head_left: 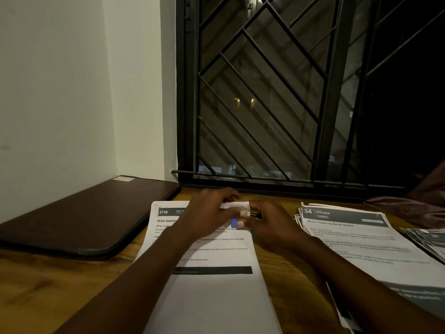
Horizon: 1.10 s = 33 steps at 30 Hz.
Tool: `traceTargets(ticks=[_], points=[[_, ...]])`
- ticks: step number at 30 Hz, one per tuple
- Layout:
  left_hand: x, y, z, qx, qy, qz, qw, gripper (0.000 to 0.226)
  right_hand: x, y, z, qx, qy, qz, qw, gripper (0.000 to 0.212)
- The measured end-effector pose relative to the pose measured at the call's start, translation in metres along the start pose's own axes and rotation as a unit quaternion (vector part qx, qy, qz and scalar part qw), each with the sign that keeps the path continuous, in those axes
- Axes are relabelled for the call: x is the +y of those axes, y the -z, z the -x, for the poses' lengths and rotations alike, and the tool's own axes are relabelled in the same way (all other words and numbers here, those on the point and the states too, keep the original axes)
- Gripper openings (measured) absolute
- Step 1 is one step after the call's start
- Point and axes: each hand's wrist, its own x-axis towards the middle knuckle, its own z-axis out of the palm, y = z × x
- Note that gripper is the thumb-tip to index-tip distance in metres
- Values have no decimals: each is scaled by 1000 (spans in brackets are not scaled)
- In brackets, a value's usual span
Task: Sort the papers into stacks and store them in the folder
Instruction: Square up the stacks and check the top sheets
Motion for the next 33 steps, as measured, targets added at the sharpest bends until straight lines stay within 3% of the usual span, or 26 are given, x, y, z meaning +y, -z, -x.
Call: traceTargets(ticks=[2, 5, 14, 24, 30, 33], points=[[-2, 4, 0, -69, 21, -18, 997, 49, 0, -3, 2, 14, 9, 11, 1000, 28], [-2, 6, -1, -93, 37, -38, 994, 49, -1, -8, 4, 41, 4, 29, 999, 23], [2, -8, -1, -35, 50, -30, 998, 22, -3, -19, 7, 89, -11, 108, 990, 15], [8, -9, -1, 9, 43, -14, 999, 9, 4, -23, 5, 138, 17, 164, 977, 13], [6, -12, -1, 2, 43, -6, 999, 10, 3, -21, 6, 126, 36, 144, 981, 17], [2, -14, 1, -28, 45, 0, 999, 17, 10, -20, 6, 62, 9, 106, 992, 24]])
